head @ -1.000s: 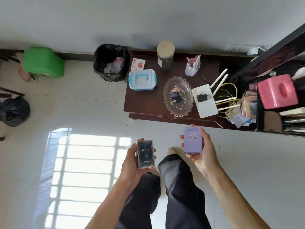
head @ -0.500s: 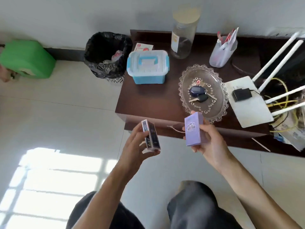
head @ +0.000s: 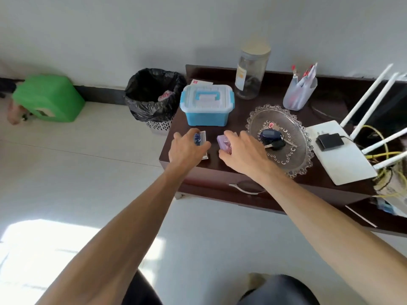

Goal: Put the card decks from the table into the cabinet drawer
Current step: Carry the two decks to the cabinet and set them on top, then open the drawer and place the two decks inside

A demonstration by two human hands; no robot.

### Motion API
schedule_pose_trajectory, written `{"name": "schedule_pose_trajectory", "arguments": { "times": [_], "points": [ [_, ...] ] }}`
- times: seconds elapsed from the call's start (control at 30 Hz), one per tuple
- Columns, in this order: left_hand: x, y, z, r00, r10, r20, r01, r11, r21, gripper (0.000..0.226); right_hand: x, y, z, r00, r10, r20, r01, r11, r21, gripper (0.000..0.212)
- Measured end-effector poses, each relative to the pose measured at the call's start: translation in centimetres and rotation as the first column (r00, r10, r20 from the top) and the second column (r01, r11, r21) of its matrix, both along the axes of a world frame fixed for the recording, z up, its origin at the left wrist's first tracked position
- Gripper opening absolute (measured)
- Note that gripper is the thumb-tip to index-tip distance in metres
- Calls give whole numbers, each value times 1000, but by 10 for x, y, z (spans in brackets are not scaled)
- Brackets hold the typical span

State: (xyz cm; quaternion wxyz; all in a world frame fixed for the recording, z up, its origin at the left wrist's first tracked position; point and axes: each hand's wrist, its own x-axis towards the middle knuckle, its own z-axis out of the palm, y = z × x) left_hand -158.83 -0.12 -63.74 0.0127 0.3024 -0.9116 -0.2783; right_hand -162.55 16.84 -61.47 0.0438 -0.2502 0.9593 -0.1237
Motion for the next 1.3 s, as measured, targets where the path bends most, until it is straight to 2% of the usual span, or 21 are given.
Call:
{"name": "schedule_pose_trajectory", "arguments": {
  "times": [0.27, 0.4, 0.47, 0.53, 0.6, 0.67, 0.7, 0.8, 0.9, 1.0, 1.13, 1.3],
  "points": [
    [-19, 1, -13, 999, -37, 12, 38, 998, -43, 70, -14, -25, -13, 999, -7, -42, 12, 992, 122, 57],
    [-17, 3, -11, 997, -54, 48, 56, 997, -51, 71, -12, -28, -11, 999, -21, -34, 27, 985, 170, 66],
    [-16, 4, -7, 994, -63, 92, 69, 996, -65, 80, -3, -28, -2, 998, -4, -63, 16, 979, 204, 71],
    [-12, -4, 4, 1000, -8, 22, 9, 998, -58, 90, 13, -18, 12, 982, 47, -184, -27, 994, 108, 65],
    [-8, -24, 9, 982, 110, -156, -115, 993, -26, 89, 38, 7, 16, 953, 74, -294, -123, 981, -150, 45],
    [-4, -48, 6, 955, 212, -208, -221, 975, -22, 81, 70, 43, 3, 958, 40, -285, -138, 933, -332, 27],
    [-2, -58, 1, 954, 244, -172, -250, 968, -15, 76, 85, 61, -9, 971, 17, -238, -99, 936, -337, 22],
    [1, -73, -21, 974, 224, -37, -218, 968, 122, 59, 105, 97, -52, 990, -24, -141, 8, 993, -114, 25],
    [7, -78, -34, 981, 183, -64, -160, 952, 262, 47, 96, 111, -85, 998, 2, -68, 1, 998, 56, 42],
    [17, -85, -39, 980, 167, -107, -129, 947, 294, 46, 86, 115, -104, 999, 40, -15, -39, 998, 55, 44],
    [14, -93, -41, 977, 169, -132, -112, 927, 359, 48, 78, 111, -114, 994, 50, -102, -48, 999, 24, 29],
    [12, -99, -46, 963, 225, -147, -127, 862, 490, 52, 77, 106, -125, 996, 21, -88, -23, 999, -24, 36]
  ]
}}
